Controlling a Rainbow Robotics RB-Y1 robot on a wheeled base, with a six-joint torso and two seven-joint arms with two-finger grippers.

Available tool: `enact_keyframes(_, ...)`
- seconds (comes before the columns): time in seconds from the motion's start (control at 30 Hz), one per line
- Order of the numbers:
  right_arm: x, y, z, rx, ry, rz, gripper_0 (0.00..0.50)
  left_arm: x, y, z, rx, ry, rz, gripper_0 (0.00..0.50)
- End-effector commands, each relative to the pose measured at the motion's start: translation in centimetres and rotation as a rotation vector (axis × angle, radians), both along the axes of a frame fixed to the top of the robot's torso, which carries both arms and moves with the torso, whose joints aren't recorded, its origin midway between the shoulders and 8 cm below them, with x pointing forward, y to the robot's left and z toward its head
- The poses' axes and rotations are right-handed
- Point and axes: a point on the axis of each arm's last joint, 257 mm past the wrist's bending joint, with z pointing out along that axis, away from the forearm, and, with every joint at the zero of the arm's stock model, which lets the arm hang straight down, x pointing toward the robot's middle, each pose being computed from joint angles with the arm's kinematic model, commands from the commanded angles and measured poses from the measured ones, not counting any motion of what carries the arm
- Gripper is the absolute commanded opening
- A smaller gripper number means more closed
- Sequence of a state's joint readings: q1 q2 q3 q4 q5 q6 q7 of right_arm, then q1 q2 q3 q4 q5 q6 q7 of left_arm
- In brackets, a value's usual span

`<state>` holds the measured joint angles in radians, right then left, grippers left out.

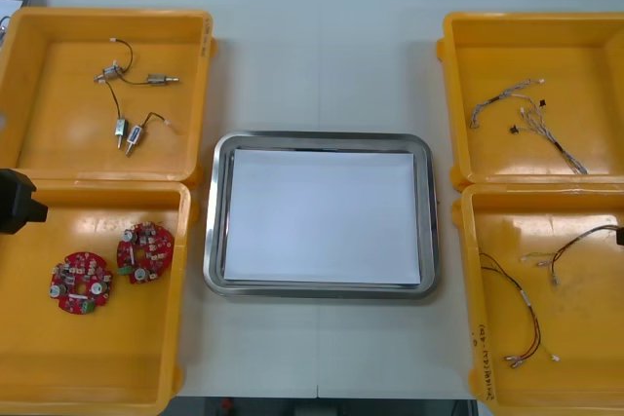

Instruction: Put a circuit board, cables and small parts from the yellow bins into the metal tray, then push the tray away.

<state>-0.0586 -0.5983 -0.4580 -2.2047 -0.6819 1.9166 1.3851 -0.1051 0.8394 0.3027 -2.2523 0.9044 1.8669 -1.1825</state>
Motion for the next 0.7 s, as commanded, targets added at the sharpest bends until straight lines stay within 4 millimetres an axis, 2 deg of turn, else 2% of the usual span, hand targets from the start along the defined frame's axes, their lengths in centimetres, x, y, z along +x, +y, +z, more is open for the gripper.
enact_keyframes(0.03, -0.6, -0.5, -0.3, 0.052, -0.017, -0.109, 0.491, 0.0, 0.8, 1.1, 0.074, -0.016, -0.077, 0.5)
enact_keyframes(0.53, -0.7, -1.3, -2.0, 0.173, 0.006, -0.383, 0.491, 0.1, 1.7, -0.2, 0.075, -0.039, -0.057, 0.5)
enact_keyframes(0.7, 0.1, -1.6, -2.3, 0.217, 0.016, -0.464, 0.491, -0.1, 2.0, -1.2, 0.07, -0.044, -0.057, 0.5)
